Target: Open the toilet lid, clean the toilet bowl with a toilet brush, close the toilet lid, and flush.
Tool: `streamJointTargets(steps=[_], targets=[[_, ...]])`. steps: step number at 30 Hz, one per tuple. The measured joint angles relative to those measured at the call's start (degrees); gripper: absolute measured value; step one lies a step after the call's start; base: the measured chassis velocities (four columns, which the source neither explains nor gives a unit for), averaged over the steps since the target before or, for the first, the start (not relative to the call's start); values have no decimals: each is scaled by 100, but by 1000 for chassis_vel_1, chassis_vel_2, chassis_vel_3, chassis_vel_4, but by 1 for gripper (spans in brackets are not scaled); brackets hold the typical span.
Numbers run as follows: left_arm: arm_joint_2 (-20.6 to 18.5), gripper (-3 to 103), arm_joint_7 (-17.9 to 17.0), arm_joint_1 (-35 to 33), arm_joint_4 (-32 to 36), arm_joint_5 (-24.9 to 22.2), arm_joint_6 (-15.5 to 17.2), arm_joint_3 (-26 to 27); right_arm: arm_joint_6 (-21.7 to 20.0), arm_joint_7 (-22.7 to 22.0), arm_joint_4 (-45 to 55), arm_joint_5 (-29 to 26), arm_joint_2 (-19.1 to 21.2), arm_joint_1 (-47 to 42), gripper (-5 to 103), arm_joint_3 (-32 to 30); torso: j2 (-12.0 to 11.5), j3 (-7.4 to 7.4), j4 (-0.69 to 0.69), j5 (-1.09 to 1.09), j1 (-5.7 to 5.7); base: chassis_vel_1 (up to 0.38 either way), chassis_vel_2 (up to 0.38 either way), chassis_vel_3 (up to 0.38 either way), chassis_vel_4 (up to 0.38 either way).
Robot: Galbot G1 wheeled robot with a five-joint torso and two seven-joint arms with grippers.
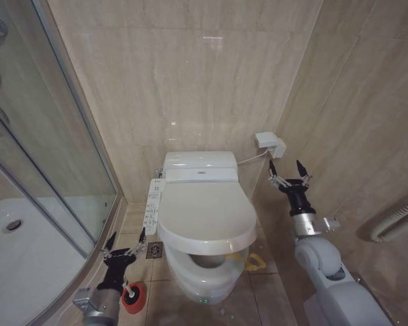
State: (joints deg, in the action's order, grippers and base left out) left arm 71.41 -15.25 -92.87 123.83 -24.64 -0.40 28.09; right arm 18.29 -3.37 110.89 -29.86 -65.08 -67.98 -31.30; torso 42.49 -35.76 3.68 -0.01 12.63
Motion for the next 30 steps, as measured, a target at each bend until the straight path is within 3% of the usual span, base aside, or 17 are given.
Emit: streamJointTargets(steps=[3, 7, 10, 12, 16, 17, 18, 19, 23, 30], targets=[[-75, 100, -436, -6, 31, 63, 183, 170, 29, 16, 35, 92, -133, -109, 100, 22, 0, 0, 0, 1, 0, 0, 0, 0, 0], [-89, 100, -607, -9, -33, 105, 68, 265, 42, 31, 35, 164, -252, -145, 100, 57, 0, 0, -1, 0, 0, 0, 0, 0, 0], [-103, 100, -523, -37, 18, 185, -171, 322, 51, 44, 36, 220, -307, -170, 100, 70, 0, 0, -2, -1, 0, 0, 0, 0, 0], [-136, 100, -327, -70, 216, 292, -378, 372, 56, 52, 59, 255, -343, -213, 100, 73, 0, 0, -1, 0, 1, 0, 0, 0, 0], [-181, 100, -74, -100, 528, 315, -483, 389, 66, 54, 98, 277, -378, -283, 100, 71, 0, 0, 0, 1, 1, 0, 0, 0, 0], [-228, 100, 215, -106, 735, 315, -577, 394, 85, 56, 125, 294, -395, -340, 100, 66, 0, 0, -1, 2, 0, 0, 0, 0, 0], [-305, 100, 742, -99, 982, 309, -754, 396, 125, 61, 152, 319, -422, -431, 100, 45, 0, 0, 0, 1, 0, 0, 0, 0, 0], [-305, 100, 742, -99, 982, 309, -754, 396, 125, 61, 152, 319, -422, -431, 100, 45, 0, 0, 0, 1, 0, 0, 0, 0, 0], [-471, 100, 1492, -41, 1084, 239, -1155, 384, 193, 64, 187, 382, -522, -577, 100, 15, 0, 0, 1, 1, 0, 0, 0, 0, 0], [-425, 100, 1732, 44, 1050, 69, -1286, 575, 87, -36, 321, 456, -699, -692, 100, 51, 0, 0, -1, 1, 1, 0, 0, 0, 0]])
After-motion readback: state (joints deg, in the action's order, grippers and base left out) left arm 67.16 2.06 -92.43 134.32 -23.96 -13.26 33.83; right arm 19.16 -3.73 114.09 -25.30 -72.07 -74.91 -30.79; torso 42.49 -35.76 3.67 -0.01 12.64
